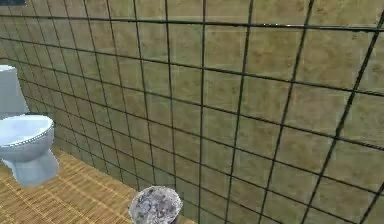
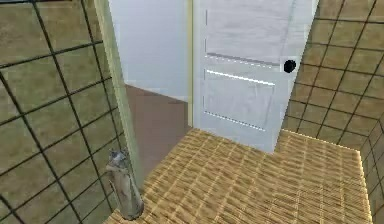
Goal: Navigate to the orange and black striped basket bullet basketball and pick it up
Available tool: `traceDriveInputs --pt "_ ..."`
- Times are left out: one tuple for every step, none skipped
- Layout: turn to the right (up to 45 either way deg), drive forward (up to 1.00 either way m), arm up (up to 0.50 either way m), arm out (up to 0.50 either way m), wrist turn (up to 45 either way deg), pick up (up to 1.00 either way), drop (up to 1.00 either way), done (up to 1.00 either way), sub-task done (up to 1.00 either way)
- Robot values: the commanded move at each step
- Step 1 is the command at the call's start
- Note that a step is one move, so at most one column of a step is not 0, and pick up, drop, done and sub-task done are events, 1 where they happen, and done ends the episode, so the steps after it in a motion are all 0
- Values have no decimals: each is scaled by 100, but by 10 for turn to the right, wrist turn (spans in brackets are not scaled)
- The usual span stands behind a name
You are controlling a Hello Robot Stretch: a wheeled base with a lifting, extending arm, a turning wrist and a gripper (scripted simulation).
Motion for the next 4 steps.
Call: traceDriveInputs --pt "450 0 0 0 0 0 0 0 0" --pt "450 0 0 0 0 0 0 0 0" --pt "120 0 0 0 0 0 0 0 0" --pt "0 100 0 0 0 0 0 0 0"
